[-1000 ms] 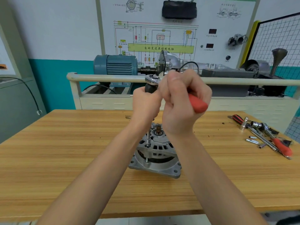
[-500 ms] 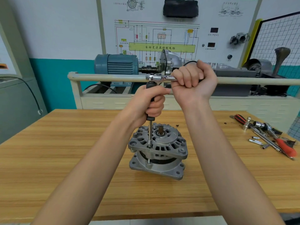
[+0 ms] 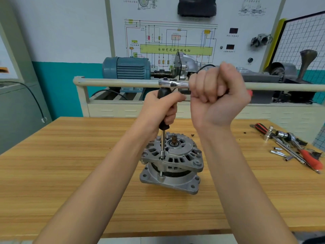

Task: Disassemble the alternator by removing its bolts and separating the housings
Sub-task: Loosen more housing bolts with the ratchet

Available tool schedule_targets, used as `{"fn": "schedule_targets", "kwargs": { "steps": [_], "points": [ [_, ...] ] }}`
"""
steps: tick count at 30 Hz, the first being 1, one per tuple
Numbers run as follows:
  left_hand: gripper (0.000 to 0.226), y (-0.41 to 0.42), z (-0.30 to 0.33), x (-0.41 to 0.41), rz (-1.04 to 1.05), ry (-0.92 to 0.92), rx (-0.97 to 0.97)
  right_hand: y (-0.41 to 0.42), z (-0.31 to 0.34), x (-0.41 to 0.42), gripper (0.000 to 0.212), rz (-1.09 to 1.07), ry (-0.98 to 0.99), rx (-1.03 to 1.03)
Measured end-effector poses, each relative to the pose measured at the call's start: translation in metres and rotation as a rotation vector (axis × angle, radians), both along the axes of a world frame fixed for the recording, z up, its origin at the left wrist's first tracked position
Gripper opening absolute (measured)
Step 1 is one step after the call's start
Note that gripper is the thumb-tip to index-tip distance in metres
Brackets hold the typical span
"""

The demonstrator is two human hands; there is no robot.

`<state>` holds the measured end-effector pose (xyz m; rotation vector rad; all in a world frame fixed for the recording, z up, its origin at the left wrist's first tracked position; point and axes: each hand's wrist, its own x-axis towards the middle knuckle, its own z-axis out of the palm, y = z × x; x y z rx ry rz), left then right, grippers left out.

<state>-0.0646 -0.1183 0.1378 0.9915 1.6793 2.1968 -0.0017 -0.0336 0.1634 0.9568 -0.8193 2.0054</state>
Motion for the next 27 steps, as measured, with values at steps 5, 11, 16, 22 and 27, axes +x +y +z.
{"fn": "schedule_targets", "kwargs": {
  "steps": [5,11,16,22,27],
  "points": [
    [0.038,-0.01,0.006,-0.007,-0.319,0.062,-0.13,0.03,0.006,-0.019,0.044,0.534,-0.313,-0.439],
    [0.054,-0.001,0.004,-0.002,-0.139,-0.007,-0.098,0.023,0.002,-0.014,0.044,0.39,-0.236,-0.4],
    [0.043,0.008,0.001,0.004,0.162,-0.028,-0.021,-0.003,-0.006,0.0,0.047,0.024,-0.021,-0.083],
    [0.041,0.011,-0.002,0.005,0.205,-0.011,-0.012,-0.024,-0.015,0.003,0.038,-0.379,0.114,0.096],
    [0.038,-0.007,0.003,-0.01,-0.165,0.01,-0.102,0.009,0.002,-0.001,0.048,0.102,-0.099,-0.101]
  ]
}}
